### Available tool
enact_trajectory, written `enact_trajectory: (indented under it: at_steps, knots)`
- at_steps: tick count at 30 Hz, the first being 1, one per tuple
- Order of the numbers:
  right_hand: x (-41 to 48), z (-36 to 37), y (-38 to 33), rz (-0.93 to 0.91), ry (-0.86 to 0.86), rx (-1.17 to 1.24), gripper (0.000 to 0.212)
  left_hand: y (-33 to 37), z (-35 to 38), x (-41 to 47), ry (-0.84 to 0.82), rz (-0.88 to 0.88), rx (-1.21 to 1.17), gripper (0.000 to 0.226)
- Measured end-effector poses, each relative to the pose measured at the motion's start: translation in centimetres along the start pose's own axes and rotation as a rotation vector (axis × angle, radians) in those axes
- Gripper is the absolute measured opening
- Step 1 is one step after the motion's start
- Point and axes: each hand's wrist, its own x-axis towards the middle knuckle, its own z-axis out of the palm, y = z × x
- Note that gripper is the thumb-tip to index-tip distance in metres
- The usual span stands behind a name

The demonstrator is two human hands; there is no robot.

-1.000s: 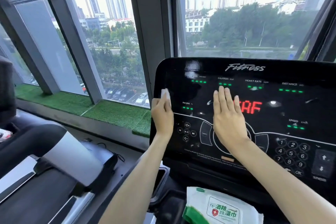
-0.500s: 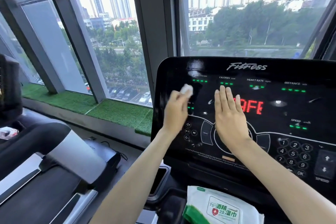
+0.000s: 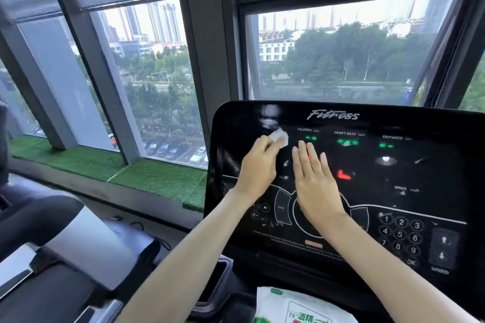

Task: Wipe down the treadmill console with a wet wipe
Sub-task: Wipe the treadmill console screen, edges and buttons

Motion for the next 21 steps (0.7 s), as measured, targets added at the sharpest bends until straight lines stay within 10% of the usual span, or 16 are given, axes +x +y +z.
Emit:
enact_trajectory:
  at_steps: [4, 9, 13, 18, 21]
  knots:
    - [-0.2, -0.9, 1.1, 0.006, 0.042, 0.173, 0.062, -1.0, -0.4, 1.2, 0.236, -0.44, -0.131, 0.035]
    - [-1.9, -1.9, 2.2, 0.1, -0.036, 0.202, 0.072, 1.2, 0.6, 0.2, -0.005, -0.016, -0.079, 0.037]
    - [-2.6, -2.1, 3.4, 0.141, -0.07, 0.151, 0.057, 0.5, 0.6, 1.5, 0.236, -0.457, -0.212, 0.034]
    - [-2.8, -1.5, 4.0, 0.096, -0.102, 0.104, 0.064, 1.9, 1.1, 0.9, 0.0, -0.039, -0.125, 0.035]
    - [-2.8, -1.4, 3.8, 0.11, -0.1, 0.095, 0.065, 0.7, 0.8, 1.9, 0.214, -0.443, -0.187, 0.031]
